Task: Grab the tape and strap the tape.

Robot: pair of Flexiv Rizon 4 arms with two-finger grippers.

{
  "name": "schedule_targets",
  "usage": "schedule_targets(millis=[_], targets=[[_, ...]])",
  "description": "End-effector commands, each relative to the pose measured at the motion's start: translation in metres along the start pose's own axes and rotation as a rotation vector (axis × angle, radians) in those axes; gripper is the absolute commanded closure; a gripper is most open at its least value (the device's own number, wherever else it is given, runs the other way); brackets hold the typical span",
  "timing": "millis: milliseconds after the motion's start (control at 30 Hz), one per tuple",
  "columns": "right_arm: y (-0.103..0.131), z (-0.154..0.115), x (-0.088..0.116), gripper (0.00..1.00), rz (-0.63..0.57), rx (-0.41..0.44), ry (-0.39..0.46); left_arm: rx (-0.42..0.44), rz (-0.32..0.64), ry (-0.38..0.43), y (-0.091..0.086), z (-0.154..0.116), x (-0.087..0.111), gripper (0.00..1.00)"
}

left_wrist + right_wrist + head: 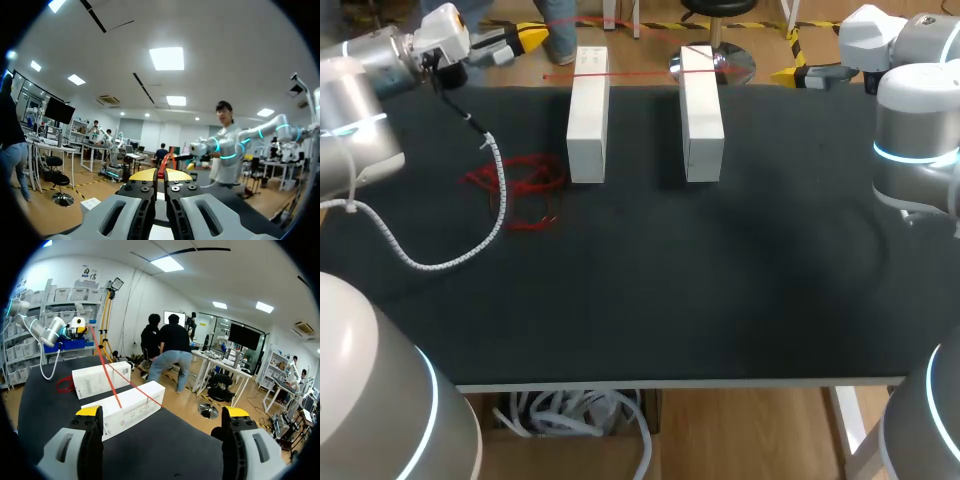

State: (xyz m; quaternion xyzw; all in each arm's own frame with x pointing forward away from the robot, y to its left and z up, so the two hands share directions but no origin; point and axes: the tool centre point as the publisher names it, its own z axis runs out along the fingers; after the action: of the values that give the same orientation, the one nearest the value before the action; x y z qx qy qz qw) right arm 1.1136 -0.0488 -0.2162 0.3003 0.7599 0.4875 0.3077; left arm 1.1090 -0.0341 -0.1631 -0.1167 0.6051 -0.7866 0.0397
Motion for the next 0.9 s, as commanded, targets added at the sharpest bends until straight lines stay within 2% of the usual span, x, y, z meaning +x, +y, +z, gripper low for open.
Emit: schedule_targets(millis=[33, 267, 333, 400, 433, 467, 500, 533, 567, 633, 733, 867, 900], targets=[[0.0, 0.0, -0.001, 0.0, 0.0, 0.002, 0.001, 0.0, 0.001, -0.003, 0.0, 0.0, 0.001, 1.0], [0.0, 0.0, -0.001, 0.0, 0.0, 0.002, 0.001, 0.0, 0.001, -0.003, 0.0, 0.0, 0.001, 1.0], [-0.002, 0.0, -0.003, 0.0, -0.023, 0.007, -0.114, 0.0, 0.001, -0.003, 0.0, 0.0, 0.001, 1.0], [-0.003, -0.001, -0.011, 0.0, 0.022, -0.021, -0.229, 0.0, 0.001, -0.003, 0.0, 0.0, 0.001, 1.0], [-0.002, 0.0, -0.013, 0.0, -0.034, 0.011, -0.295, 0.0, 0.001, -0.003, 0.0, 0.0, 0.001, 1.0], [-0.003, 0.001, -0.016, 0.0, -0.022, -0.011, -0.355, 0.0, 0.001, -0.003, 0.0, 0.0, 0.001, 1.0], [-0.001, -0.002, -0.018, 0.0, 0.029, -0.054, -0.35, 0.0, 0.001, -0.003, 0.0, 0.0, 0.001, 1.0], [-0.001, -0.003, -0.02, 0.0, 0.039, -0.047, -0.391, 0.0, 0.001, -0.003, 0.0, 0.0, 0.001, 1.0], [0.0, -0.006, -0.022, 0.0, 0.082, -0.088, -0.4, 0.0, 0.001, -0.003, 0.0, 0.0, 0.001, 1.0], [-0.001, -0.009, -0.028, 0.0, 0.153, -0.112, -0.436, 0.0, 0.001, -0.003, 0.0, 0.0, 0.001, 1.0], [-0.002, -0.009, -0.034, 0.0, 0.189, -0.121, -0.428, 0.0, 0.001, -0.003, 0.0, 0.0, 0.001, 1.0], [0.007, -0.008, -0.032, 0.0, 0.214, -0.196, -0.326, 0.0, 0.001, -0.003, 0.0, 0.0, 0.001, 1.0], [0.01, -0.008, -0.03, 0.0, 0.145, -0.162, -0.318, 0.0, 0.001, -0.003, 0.0, 0.0, 0.001, 1.0]])
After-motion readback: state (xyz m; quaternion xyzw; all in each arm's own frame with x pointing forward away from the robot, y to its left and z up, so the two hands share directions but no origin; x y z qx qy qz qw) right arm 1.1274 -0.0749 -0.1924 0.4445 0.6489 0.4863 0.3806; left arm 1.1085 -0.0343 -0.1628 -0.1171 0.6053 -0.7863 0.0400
